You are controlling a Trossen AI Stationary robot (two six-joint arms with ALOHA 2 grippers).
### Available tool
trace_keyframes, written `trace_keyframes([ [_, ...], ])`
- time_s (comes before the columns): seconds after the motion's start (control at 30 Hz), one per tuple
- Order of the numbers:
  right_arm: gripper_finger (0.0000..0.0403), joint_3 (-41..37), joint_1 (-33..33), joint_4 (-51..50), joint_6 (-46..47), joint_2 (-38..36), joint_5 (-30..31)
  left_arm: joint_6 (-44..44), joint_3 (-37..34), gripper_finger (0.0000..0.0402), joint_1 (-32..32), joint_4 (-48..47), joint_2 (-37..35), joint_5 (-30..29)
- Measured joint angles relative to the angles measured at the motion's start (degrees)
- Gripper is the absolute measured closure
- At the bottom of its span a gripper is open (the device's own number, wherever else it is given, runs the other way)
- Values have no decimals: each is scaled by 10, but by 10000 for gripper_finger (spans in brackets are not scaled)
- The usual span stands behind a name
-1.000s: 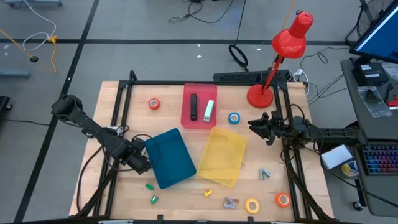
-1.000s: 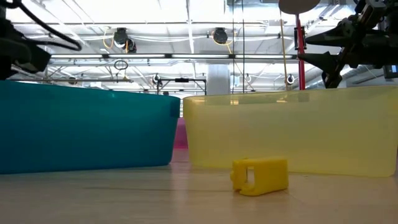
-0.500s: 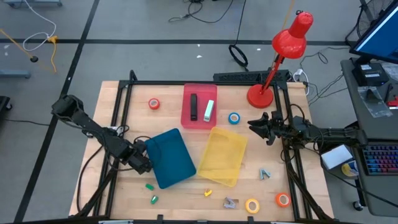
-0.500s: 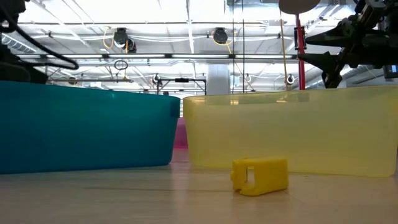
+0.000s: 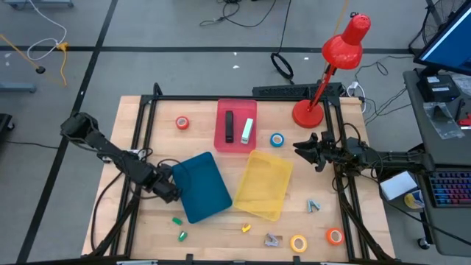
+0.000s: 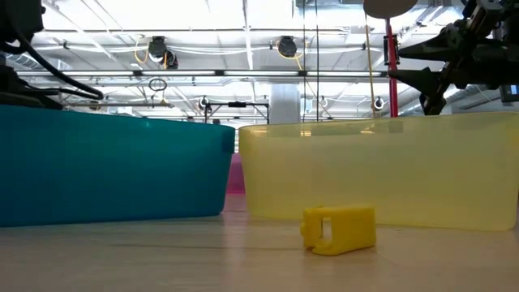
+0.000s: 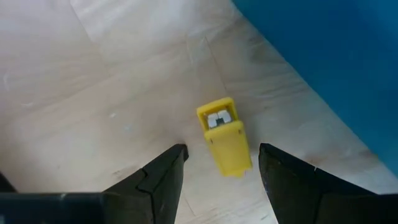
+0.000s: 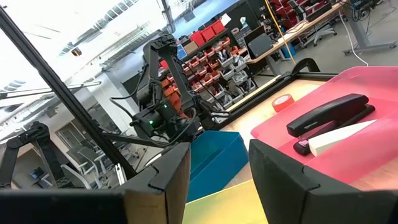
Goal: Pick and place Stapler, Stapler remover, tape
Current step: Put the small yellow stapler into the red bin
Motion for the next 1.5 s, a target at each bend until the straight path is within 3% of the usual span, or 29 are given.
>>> trace_keyframes([
  [0.5, 245, 0, 0, 0, 0, 0, 0, -11, -1, 196, 4, 9, 1, -28],
  [0.9, 245, 0, 0, 0, 0, 0, 0, -29, -1, 335, 5, -17, 1, -7],
  [1.03, 245, 0, 0, 0, 0, 0, 0, -29, 8, 342, 5, -46, 2, 31],
  [1.17, 245, 0, 0, 0, 0, 0, 0, -26, 56, 342, 4, -143, 2, 111],
  [1.3, 245, 0, 0, 0, 4, 0, 0, -17, 143, 342, 6, -296, 2, 124],
  [1.4, 245, 0, 0, 0, 15, 0, 0, -28, 227, 342, 16, -411, 2, 83],
  [1.5, 245, 0, 0, 0, 14, 0, 0, -46, 317, 342, 33, -458, 1, -32],
])
